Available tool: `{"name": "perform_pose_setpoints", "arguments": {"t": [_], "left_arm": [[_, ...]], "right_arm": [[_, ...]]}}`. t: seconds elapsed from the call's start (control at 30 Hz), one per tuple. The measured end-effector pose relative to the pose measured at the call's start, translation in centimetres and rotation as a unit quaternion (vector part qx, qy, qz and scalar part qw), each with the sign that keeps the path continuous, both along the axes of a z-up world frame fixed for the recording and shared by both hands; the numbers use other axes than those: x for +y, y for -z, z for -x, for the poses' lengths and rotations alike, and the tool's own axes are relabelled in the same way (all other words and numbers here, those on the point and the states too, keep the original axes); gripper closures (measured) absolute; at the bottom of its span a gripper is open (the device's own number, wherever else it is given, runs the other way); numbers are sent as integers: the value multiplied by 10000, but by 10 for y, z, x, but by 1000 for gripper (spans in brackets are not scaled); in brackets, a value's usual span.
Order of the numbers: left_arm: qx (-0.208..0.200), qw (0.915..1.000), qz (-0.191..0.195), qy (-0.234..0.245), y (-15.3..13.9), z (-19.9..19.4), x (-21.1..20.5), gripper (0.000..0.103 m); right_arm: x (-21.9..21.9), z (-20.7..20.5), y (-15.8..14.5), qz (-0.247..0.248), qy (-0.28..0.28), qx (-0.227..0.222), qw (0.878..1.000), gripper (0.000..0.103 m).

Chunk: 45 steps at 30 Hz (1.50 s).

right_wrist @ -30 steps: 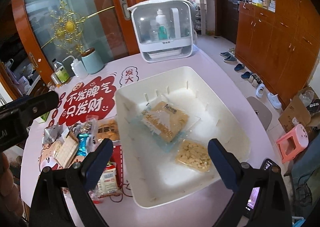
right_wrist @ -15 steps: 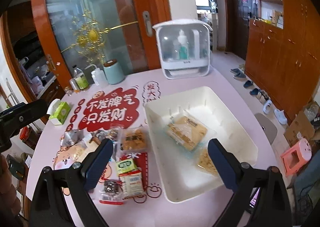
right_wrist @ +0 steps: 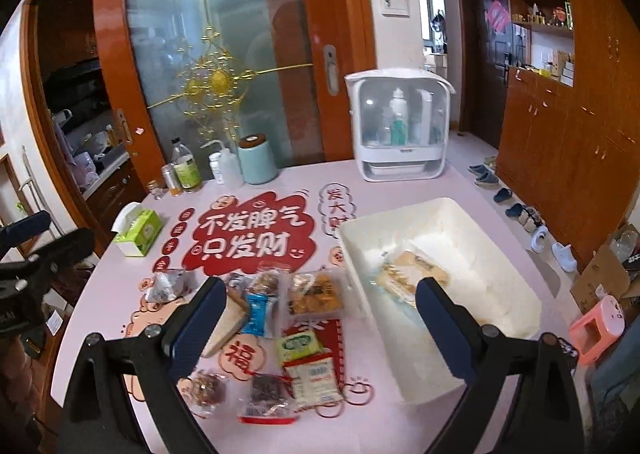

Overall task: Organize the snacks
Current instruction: 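Move the right tool back to the snacks and grasp the foil jerky bag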

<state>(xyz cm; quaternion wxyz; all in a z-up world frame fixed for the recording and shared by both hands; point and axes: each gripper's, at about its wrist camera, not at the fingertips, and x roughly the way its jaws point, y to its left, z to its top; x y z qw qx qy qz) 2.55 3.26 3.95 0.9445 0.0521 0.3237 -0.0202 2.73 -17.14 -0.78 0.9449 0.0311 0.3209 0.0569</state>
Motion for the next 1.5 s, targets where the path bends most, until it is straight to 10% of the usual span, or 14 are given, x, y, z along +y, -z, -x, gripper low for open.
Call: {"name": "perform_pose_setpoints", "arguments": {"t": [0.43, 0.53, 0.63, 0.73, 1.5], "left_arm": [[1903, 9787, 485, 592, 147, -23, 50, 1], [2321, 9695, 510, 609, 188, -28, 47, 1], [2675, 9601, 592, 551, 225, -32, 46, 1], [2966, 9512, 700, 482, 249, -35, 46, 1], [3375, 9367, 930, -19, 281, -32, 57, 1]], "right_arm": [[67, -7, 92, 454, -291, 1200, 9913, 7], [70, -8, 120, 436, -242, 1387, 9891, 19], [73, -18, 155, 515, -251, 1899, 9801, 53], [79, -19, 181, 633, -323, 2156, 9739, 54], [97, -41, 228, 464, -820, 2726, 9575, 58]]}}
